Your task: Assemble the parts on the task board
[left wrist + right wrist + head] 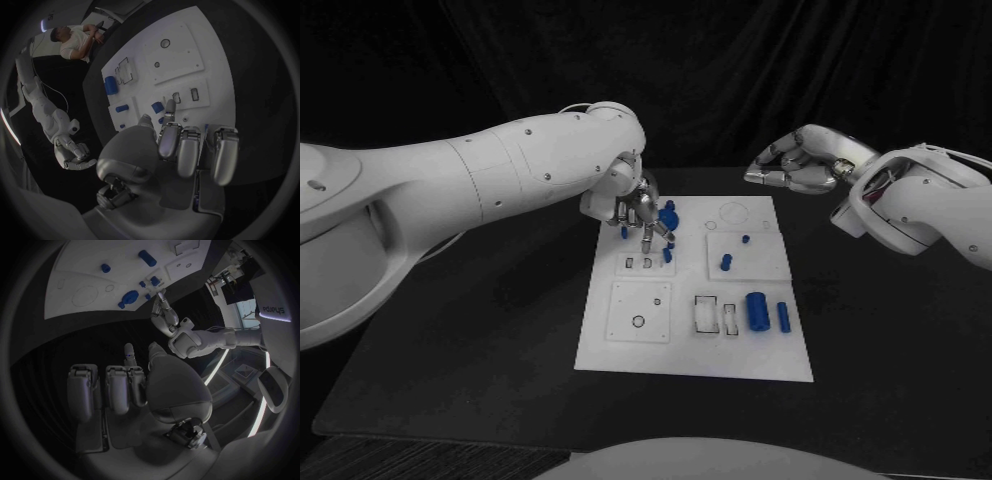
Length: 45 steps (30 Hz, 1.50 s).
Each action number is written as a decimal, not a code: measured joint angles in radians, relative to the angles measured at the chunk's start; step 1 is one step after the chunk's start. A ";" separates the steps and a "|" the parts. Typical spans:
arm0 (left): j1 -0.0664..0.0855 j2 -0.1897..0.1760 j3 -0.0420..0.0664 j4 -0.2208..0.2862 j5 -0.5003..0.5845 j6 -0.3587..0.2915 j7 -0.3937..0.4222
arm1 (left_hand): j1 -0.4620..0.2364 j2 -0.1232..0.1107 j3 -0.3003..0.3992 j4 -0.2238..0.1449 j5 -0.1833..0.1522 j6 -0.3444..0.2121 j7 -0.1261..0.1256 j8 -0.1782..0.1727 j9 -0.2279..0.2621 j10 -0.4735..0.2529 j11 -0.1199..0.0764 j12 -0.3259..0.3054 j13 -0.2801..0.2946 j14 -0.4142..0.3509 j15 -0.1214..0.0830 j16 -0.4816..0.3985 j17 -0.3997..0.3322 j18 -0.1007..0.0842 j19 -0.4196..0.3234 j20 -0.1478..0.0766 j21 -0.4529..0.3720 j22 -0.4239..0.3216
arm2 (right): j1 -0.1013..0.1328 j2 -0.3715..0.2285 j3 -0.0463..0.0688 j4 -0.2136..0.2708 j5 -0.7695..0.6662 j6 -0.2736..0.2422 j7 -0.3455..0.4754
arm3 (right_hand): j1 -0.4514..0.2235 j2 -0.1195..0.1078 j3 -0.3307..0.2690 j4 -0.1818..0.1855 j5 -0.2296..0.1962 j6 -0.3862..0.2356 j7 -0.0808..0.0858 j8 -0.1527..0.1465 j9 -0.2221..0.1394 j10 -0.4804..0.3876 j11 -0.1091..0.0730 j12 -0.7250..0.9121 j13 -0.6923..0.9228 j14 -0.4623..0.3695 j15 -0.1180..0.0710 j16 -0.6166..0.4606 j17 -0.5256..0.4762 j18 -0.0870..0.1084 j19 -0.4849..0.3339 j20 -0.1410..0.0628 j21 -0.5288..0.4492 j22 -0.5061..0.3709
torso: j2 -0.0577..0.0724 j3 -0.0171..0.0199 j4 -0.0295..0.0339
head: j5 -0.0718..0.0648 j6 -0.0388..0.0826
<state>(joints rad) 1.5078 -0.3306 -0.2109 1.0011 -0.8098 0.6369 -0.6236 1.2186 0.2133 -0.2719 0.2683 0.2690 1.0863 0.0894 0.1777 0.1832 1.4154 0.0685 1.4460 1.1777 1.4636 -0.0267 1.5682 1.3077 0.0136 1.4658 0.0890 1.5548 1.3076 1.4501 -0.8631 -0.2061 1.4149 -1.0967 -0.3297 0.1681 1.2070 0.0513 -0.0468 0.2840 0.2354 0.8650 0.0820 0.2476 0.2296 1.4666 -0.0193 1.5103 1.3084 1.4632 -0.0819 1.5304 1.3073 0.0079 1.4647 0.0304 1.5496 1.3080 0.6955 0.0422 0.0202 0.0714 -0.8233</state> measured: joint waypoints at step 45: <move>-0.036 0.033 0.000 -0.028 0.019 -0.083 0.011 | 0.044 -0.027 0.138 -0.077 0.062 0.019 -0.004 -0.053 -0.012 -0.005 0.000 0.000 -0.036 0.000 0.004 0.000 0.000 0.000 0.000 0.000 0.000 0.000 | -0.009 0.005 0.000 -0.007 0.000 0.052 -0.021 | 0.000 0.000 0.000 0.000 -0.013 0.000 0.000 0.000 -0.001 0.000 0.000 0.000 0.000 0.003 0.003 0.000 0.000 0.000 0.000 0.000 0.000 -0.001 | -0.001 0.0003 0.0001 | 0.008 -0.025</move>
<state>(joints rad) 1.4716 -0.2975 -0.2108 0.9729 -0.7907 0.5540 -0.6126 1.2624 0.1858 -0.1335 0.1912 0.3309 1.1051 0.0852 0.1248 0.1717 1.4101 0.0686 1.4459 1.1421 1.4636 -0.0226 1.5682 1.3074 0.0137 1.4657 0.0891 1.5548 1.3074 1.4412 -0.8579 -0.2061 1.4075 -1.0963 -0.2776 0.1468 1.2069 0.0513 -0.0468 0.2840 0.2227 0.8650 0.0820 0.2476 0.2282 1.4666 -0.0194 1.5103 1.3084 1.4659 -0.0793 1.5304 1.3073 0.0079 1.4647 0.0304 1.5496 1.3074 0.6948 0.0425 0.0203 0.0790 -0.8481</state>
